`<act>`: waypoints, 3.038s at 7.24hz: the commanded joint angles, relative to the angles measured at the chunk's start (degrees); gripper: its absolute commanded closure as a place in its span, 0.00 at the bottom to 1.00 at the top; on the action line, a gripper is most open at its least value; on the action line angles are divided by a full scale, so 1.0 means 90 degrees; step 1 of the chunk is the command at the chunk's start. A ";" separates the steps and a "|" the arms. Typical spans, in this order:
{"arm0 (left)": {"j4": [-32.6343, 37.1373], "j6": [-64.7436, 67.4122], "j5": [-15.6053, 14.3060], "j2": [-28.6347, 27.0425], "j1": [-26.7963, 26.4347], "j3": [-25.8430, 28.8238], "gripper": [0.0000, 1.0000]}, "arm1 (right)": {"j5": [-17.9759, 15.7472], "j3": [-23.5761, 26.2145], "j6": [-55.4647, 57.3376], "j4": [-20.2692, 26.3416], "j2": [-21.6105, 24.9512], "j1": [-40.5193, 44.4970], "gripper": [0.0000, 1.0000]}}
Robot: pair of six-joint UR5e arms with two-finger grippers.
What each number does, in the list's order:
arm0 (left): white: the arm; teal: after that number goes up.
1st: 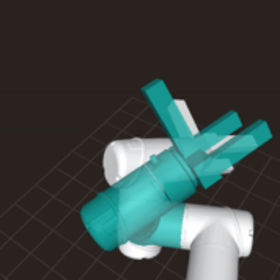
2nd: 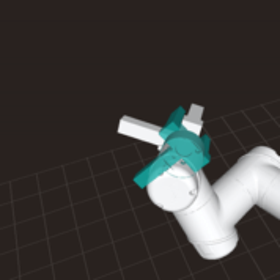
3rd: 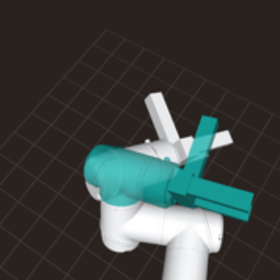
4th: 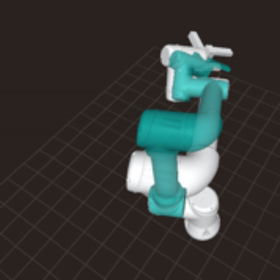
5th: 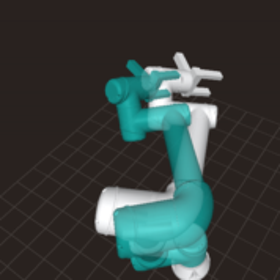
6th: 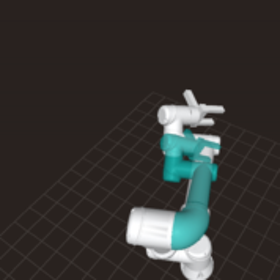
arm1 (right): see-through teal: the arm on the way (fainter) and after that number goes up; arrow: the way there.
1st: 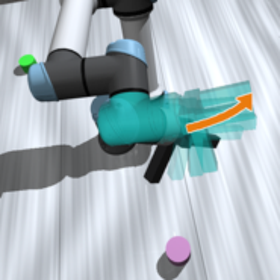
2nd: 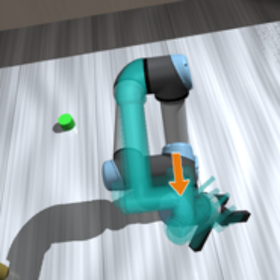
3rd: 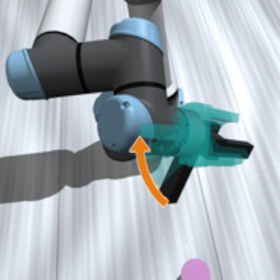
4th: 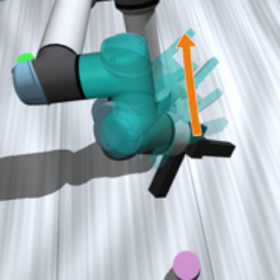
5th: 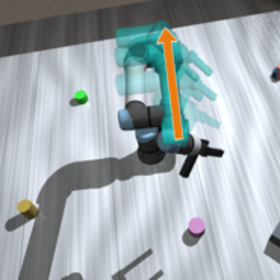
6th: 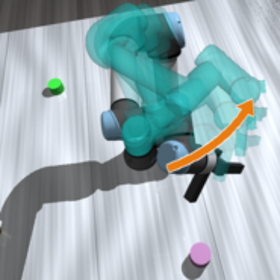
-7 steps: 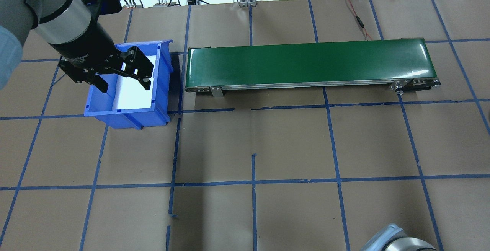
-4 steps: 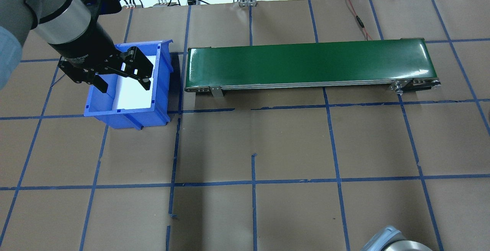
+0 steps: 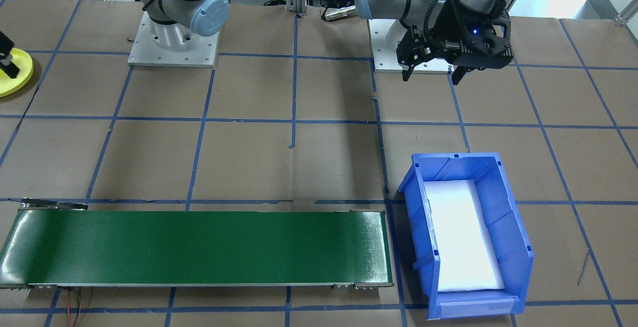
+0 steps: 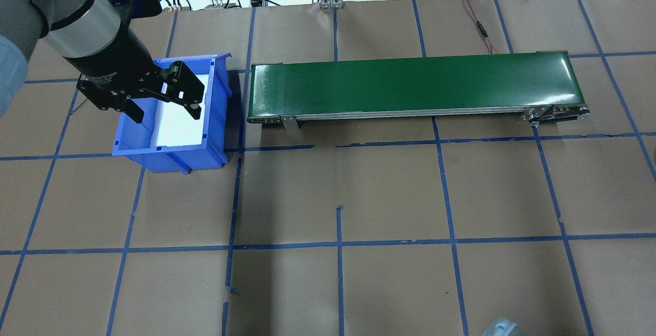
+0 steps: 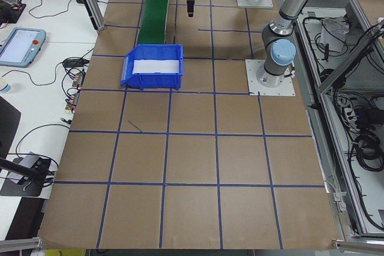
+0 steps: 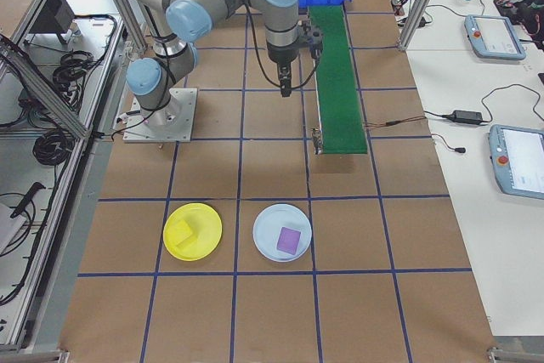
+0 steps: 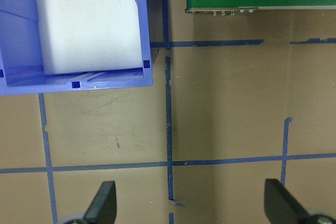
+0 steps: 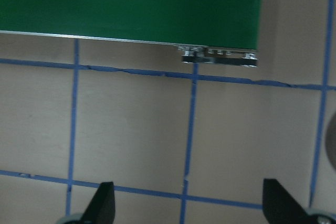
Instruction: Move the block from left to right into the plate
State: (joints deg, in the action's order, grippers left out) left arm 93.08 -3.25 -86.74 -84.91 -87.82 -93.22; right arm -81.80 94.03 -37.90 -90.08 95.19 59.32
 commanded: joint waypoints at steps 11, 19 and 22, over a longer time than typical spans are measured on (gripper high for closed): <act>0.0019 -0.0078 -0.0089 0.0118 0.0031 -0.0053 0.00 | -0.0941 -0.0087 0.5403 -0.0090 -0.0030 0.3946 0.00; 0.0019 -0.0039 -0.0311 0.0157 0.0002 0.0015 0.00 | -0.0735 -0.0048 0.5188 0.0234 -0.0098 0.3848 0.00; 0.0019 -0.0049 -0.0460 0.0177 0.0012 -0.0023 0.00 | -0.0725 0.0001 0.5256 -0.0294 -0.0098 0.3877 0.00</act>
State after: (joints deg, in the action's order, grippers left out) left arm 93.25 -3.70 -90.75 -83.37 -87.72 -93.21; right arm -88.19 94.04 9.28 -91.77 94.31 94.17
